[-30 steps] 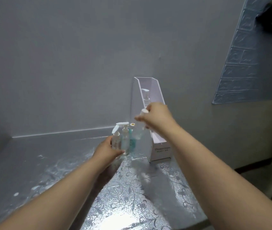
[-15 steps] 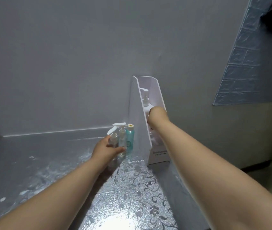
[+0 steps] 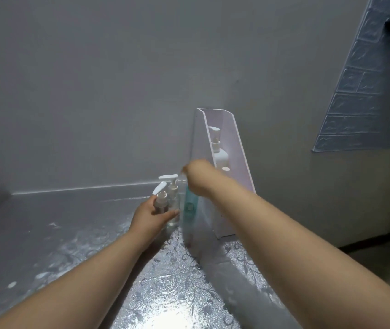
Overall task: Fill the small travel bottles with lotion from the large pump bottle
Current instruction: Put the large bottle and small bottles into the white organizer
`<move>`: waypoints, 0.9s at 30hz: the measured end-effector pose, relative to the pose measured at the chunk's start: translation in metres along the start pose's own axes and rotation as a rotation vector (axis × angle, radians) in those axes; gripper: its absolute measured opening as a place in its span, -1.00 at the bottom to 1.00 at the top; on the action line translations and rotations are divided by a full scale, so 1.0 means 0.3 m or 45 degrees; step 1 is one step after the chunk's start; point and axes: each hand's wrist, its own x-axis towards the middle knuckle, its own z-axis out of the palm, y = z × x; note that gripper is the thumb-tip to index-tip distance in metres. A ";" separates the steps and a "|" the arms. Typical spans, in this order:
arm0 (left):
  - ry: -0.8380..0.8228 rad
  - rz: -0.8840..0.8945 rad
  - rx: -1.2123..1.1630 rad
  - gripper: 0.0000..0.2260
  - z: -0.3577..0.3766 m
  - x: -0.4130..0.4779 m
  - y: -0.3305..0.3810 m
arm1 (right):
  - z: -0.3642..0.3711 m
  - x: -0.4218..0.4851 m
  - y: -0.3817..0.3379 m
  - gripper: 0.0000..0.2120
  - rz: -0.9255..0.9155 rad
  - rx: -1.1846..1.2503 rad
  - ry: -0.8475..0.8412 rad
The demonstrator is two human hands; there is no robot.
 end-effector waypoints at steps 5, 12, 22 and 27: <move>0.014 0.019 0.003 -0.60 -0.050 -0.005 0.016 | 0.038 0.014 -0.009 -0.69 0.091 0.012 0.001; -0.045 0.128 -0.168 -0.29 0.004 -0.012 0.106 | -0.203 -0.081 0.157 -0.71 0.289 0.392 0.716; -0.201 0.154 -0.305 -0.38 0.108 -0.033 0.188 | -0.044 -0.050 0.246 -0.73 0.427 0.295 0.327; -0.245 0.176 -0.297 -0.36 0.110 -0.023 0.192 | 0.073 -0.046 0.245 -0.78 0.415 0.330 0.220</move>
